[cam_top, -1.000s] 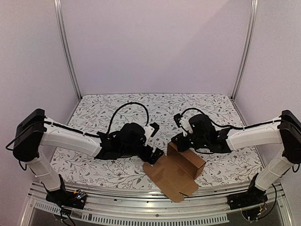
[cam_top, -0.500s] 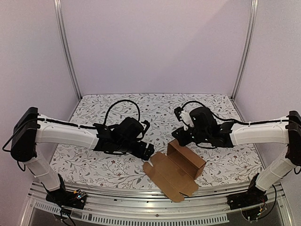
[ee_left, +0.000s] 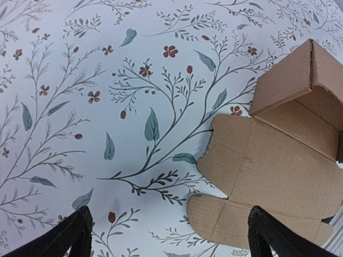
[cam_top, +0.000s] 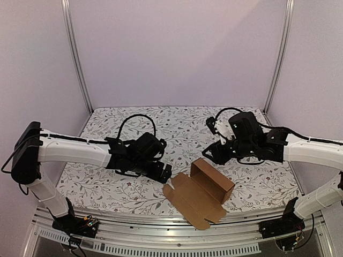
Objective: Fold the paper box
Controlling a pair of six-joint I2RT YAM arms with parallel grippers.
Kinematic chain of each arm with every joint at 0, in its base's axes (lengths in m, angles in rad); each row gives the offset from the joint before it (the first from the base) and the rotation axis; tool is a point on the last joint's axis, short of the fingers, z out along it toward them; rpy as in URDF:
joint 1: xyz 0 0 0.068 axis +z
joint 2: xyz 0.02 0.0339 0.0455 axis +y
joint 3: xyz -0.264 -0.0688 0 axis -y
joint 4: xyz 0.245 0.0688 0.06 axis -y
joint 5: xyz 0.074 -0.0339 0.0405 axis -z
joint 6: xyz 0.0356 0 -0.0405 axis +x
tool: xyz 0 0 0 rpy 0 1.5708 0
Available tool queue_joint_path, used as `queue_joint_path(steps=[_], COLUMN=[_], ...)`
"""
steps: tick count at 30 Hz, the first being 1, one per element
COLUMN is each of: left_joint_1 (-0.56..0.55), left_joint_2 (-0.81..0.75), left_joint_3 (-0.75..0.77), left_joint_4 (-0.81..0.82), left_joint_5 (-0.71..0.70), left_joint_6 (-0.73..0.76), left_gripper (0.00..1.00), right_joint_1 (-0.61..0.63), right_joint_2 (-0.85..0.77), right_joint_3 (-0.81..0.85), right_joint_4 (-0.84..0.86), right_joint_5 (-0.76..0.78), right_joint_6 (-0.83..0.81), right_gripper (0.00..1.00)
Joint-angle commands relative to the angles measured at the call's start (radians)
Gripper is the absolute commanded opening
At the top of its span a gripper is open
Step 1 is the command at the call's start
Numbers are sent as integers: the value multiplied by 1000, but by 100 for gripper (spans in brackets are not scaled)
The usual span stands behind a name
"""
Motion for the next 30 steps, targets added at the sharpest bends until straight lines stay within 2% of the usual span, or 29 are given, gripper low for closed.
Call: queue_joint_path(steps=[1,3,5,8,13,22,23,24,25,30], left_joint_1=[18,21,23,23,27,29,29,29,29,34], left_joint_2=[-24,-23,-27,-47,-67,-79,-83,-88,-93,-118], left_joint_3=[33,34,29,10,5,-15,-18,-21,-24,-35], left_joint_4=[-112,-129,-133,-131,-163,-148,-151,-158,-165,-180], left_joint_5=[54,96,142,182,198,185,183,179,178,166], left_joint_6=[-118,-151,-180,-219,-252,-298,-298,-298,-297,-298], left_gripper=[100,100,100,100,100,100,100,100,100,99], right_joint_1=[-2,10,23,37,40,60,60,64,67,74], right_joint_2=[-47,-34,-23,-21,-9,71,81,100,112,172], right_joint_3=[70,117,143,157,183,214,223,234,243,265], right_joint_4=[-244,-345,-411,-465,-561,-611,-622,-630,-636,-648], right_joint_5=[-56,-44,-24,26,50,53,53,53,59,51], right_joint_6=[-39,-65,-86,-104,-105,-90,-90,-91,-96,-93], right_gripper=[38,44,45,48,61,73,77,93,98,99])
